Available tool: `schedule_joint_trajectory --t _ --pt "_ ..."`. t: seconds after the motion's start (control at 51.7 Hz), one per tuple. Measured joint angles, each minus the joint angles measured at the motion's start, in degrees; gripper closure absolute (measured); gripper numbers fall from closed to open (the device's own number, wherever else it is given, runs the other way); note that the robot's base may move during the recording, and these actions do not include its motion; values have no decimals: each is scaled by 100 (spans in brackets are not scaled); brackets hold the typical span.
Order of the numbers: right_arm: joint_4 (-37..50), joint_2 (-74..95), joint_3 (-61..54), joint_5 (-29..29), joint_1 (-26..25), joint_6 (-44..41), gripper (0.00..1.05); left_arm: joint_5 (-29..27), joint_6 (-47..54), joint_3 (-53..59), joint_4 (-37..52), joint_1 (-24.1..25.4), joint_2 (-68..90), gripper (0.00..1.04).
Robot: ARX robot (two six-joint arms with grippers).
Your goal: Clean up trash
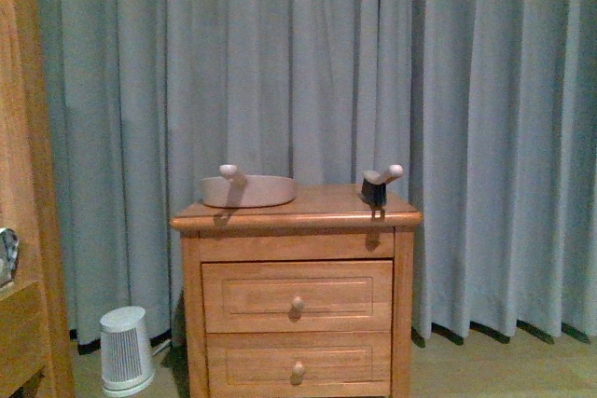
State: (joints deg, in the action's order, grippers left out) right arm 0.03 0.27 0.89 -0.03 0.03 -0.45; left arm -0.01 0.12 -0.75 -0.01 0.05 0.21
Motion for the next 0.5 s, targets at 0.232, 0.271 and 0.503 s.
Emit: schedule_joint_trajectory --t 0.232,0.271,0.503 --pt "0 0 0 0 0 0 7 0 0 0 0 0 0 8" --pt "0 0 0 0 0 0 7 0 0 -2 0 0 0 8" --pt "0 0 0 0 0 0 7 0 0 0 0 0 0 8"
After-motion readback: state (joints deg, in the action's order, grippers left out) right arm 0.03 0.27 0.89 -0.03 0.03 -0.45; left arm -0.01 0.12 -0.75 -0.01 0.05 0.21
